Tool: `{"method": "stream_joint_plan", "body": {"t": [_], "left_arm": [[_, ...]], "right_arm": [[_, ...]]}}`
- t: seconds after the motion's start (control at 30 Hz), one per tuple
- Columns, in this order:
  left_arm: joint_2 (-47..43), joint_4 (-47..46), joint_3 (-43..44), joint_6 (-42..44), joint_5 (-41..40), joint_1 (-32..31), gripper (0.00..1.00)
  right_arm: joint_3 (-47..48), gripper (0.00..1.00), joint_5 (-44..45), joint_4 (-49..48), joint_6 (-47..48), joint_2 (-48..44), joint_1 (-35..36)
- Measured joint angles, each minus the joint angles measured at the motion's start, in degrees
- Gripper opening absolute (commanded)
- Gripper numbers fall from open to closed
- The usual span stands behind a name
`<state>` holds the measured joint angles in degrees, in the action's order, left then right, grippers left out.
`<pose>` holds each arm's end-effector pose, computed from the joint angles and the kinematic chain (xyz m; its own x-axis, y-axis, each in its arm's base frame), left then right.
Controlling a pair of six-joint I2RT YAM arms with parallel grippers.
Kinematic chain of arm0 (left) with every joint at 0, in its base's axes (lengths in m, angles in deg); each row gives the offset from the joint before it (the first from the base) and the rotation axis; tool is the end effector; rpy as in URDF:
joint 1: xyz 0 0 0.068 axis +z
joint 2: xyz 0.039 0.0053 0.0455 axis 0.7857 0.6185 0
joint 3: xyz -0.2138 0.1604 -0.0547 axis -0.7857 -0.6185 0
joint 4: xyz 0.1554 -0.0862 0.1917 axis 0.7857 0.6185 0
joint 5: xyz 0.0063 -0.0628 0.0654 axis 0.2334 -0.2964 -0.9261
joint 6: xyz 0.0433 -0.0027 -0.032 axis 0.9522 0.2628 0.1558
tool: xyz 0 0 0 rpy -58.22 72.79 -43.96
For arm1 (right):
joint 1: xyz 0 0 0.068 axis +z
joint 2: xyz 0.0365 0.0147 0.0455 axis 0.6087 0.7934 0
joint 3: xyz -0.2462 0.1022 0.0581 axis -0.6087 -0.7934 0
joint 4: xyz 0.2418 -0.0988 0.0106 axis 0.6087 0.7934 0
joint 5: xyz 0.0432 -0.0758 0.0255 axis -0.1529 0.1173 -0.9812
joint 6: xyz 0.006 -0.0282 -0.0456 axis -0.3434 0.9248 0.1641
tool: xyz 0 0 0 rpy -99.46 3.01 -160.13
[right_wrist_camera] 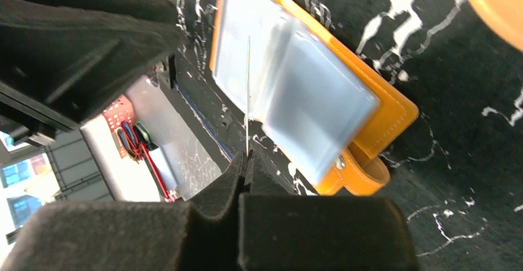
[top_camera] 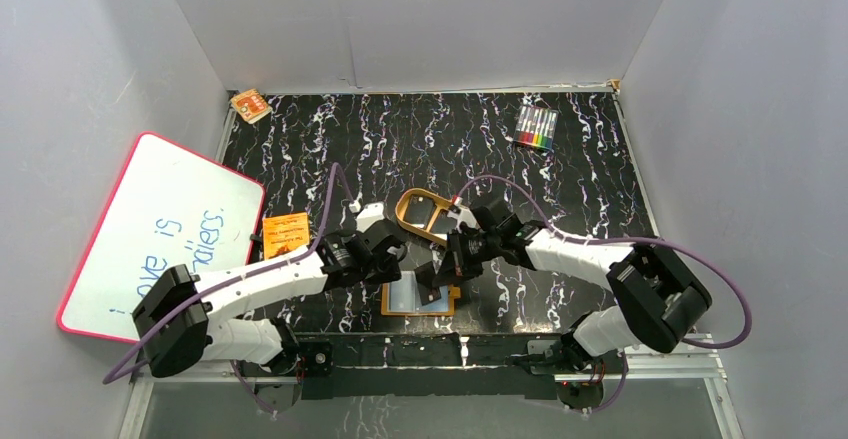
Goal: Put the credit cards into the card holder
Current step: Turn over the card slot in the card holder, then insert the credit card into the card holder.
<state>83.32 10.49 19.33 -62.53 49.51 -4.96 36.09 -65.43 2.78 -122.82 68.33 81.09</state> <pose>0.1430 -0.2001 0.2149 -0.8322 -0.1990 -0.5175 0.0242 0.9194 -0.3926 0.1815 0.2002 0.1741 -0.9570 -0.1470 -0.2500 -0.2880 0.5819 0.7606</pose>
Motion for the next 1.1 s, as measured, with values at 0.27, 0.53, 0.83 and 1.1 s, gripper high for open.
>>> {"method": "stream_joint_plan", "body": {"t": [0.27, 0.53, 0.83, 1.1], "left_arm": [[-2.4, 1.97, -3.69, -3.65, -3.17, 0.72, 0.24], [-2.62, 3.04, -6.56, -6.01, -3.78, 0.79, 0.24], [-2.12, 2.82, -7.04, -6.43, -3.54, 0.83, 0.24], [-1.2, 1.6, -7.8, -6.43, -2.93, 0.83, 0.23]], "right_arm": [[-4.79, 0.0, -1.55, -3.17, -3.02, 2.01, -0.63], [-4.79, 0.0, -3.76, -7.28, -4.48, 4.85, -0.63], [-4.79, 0.0, -4.35, -8.15, -4.87, 6.45, -0.63], [-4.79, 0.0, -4.35, -8.41, -4.92, 6.47, -0.68]]}}
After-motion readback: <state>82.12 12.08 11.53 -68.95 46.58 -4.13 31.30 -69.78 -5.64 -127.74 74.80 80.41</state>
